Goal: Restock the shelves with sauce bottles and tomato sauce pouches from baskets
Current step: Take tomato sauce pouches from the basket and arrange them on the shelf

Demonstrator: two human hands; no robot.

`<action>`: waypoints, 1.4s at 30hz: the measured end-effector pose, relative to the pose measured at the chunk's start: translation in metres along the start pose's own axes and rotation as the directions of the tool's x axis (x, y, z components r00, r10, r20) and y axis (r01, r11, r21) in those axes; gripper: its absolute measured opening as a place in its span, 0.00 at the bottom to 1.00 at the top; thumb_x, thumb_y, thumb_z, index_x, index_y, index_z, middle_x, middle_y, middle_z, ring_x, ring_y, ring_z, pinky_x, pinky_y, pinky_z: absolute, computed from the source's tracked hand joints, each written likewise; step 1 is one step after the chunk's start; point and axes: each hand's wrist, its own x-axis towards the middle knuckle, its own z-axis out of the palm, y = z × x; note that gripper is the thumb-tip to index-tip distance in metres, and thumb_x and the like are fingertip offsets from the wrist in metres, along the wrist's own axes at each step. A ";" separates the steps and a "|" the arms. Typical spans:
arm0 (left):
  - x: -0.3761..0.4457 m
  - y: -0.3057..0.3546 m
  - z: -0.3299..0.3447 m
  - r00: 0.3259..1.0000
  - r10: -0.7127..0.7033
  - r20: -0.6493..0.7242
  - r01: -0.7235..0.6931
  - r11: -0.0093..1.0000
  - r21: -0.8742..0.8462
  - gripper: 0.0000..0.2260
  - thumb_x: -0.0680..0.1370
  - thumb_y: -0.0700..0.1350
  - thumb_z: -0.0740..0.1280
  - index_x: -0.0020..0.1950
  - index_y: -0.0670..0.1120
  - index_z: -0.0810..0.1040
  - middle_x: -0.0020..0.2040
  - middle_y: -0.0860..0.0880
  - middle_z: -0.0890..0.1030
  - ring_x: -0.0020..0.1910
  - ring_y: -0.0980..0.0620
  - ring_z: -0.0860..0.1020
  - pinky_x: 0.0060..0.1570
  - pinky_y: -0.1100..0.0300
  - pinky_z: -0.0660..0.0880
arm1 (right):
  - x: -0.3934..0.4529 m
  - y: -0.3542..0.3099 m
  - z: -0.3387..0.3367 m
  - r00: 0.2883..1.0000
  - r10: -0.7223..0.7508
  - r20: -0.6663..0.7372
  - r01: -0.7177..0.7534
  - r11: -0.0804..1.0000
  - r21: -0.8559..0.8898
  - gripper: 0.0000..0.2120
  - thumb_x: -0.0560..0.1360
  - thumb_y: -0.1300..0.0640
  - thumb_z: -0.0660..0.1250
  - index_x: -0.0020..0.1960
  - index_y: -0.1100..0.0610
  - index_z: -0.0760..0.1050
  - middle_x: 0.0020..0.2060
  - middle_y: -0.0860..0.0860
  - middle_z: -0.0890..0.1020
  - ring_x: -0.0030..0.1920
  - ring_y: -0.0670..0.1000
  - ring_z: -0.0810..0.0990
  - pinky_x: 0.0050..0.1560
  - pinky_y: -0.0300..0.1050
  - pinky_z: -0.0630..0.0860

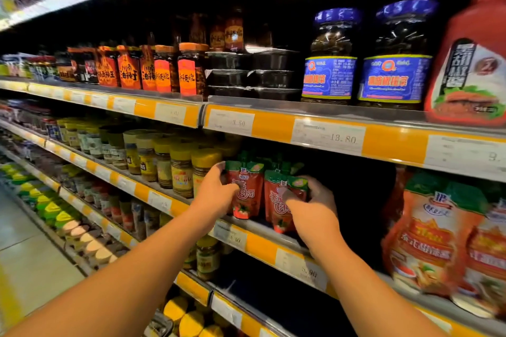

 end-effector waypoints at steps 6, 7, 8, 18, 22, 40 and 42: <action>-0.014 -0.017 0.001 0.990 0.127 0.068 -0.142 0.937 0.319 0.22 0.76 0.48 0.75 0.66 0.51 0.69 0.57 0.50 0.79 0.53 0.52 0.80 0.50 0.55 0.81 | 0.000 0.012 -0.005 0.977 0.175 0.121 -0.130 0.940 -0.315 0.14 0.71 0.52 0.76 0.42 0.43 0.70 0.37 0.41 0.80 0.38 0.47 0.81 0.43 0.46 0.80; -0.016 -0.018 0.003 0.989 0.145 0.039 -0.149 0.912 0.383 0.23 0.75 0.51 0.76 0.64 0.51 0.69 0.56 0.50 0.77 0.53 0.50 0.78 0.51 0.52 0.81 | 0.000 0.013 -0.006 0.977 0.177 0.115 -0.129 0.933 -0.336 0.14 0.70 0.52 0.76 0.41 0.43 0.70 0.36 0.42 0.80 0.38 0.49 0.82 0.43 0.49 0.83; -0.018 -0.020 0.005 0.987 0.163 0.004 -0.148 0.884 0.444 0.23 0.74 0.53 0.76 0.63 0.51 0.70 0.55 0.50 0.75 0.53 0.50 0.77 0.52 0.50 0.80 | 0.001 0.014 -0.007 0.975 0.187 0.117 -0.136 0.927 -0.350 0.14 0.70 0.52 0.77 0.42 0.44 0.70 0.37 0.43 0.81 0.38 0.50 0.83 0.44 0.50 0.84; -0.033 -0.020 0.019 0.967 0.178 -0.181 -0.064 0.860 0.507 0.16 0.78 0.52 0.74 0.56 0.51 0.69 0.50 0.54 0.78 0.48 0.49 0.78 0.43 0.54 0.74 | 0.000 0.014 -0.012 0.947 0.280 0.158 -0.227 0.930 -0.290 0.29 0.70 0.61 0.81 0.68 0.52 0.76 0.59 0.51 0.83 0.58 0.54 0.81 0.64 0.55 0.78; -0.032 -0.017 0.019 0.974 0.152 -0.170 -0.032 0.829 0.558 0.11 0.79 0.51 0.72 0.51 0.50 0.71 0.45 0.52 0.77 0.43 0.50 0.77 0.36 0.56 0.70 | 0.001 0.012 -0.009 0.946 0.284 0.156 -0.224 0.920 -0.321 0.27 0.71 0.57 0.81 0.67 0.51 0.77 0.58 0.51 0.83 0.54 0.52 0.80 0.62 0.54 0.79; -0.019 -0.003 0.030 0.991 0.084 -0.102 0.006 0.746 0.666 0.09 0.80 0.46 0.70 0.51 0.46 0.70 0.47 0.47 0.77 0.44 0.45 0.76 0.40 0.52 0.76 | 0.015 0.015 -0.008 0.913 0.308 0.267 -0.201 0.910 -0.363 0.34 0.67 0.48 0.83 0.69 0.50 0.75 0.57 0.48 0.82 0.56 0.50 0.79 0.59 0.47 0.75; -0.018 -0.003 0.032 0.990 0.078 -0.116 0.021 0.742 0.670 0.09 0.80 0.45 0.69 0.51 0.46 0.70 0.46 0.47 0.76 0.43 0.46 0.75 0.39 0.53 0.73 | 0.016 0.015 -0.007 0.913 0.298 0.280 -0.190 0.916 -0.354 0.34 0.66 0.47 0.84 0.68 0.49 0.76 0.57 0.48 0.83 0.55 0.49 0.80 0.57 0.46 0.74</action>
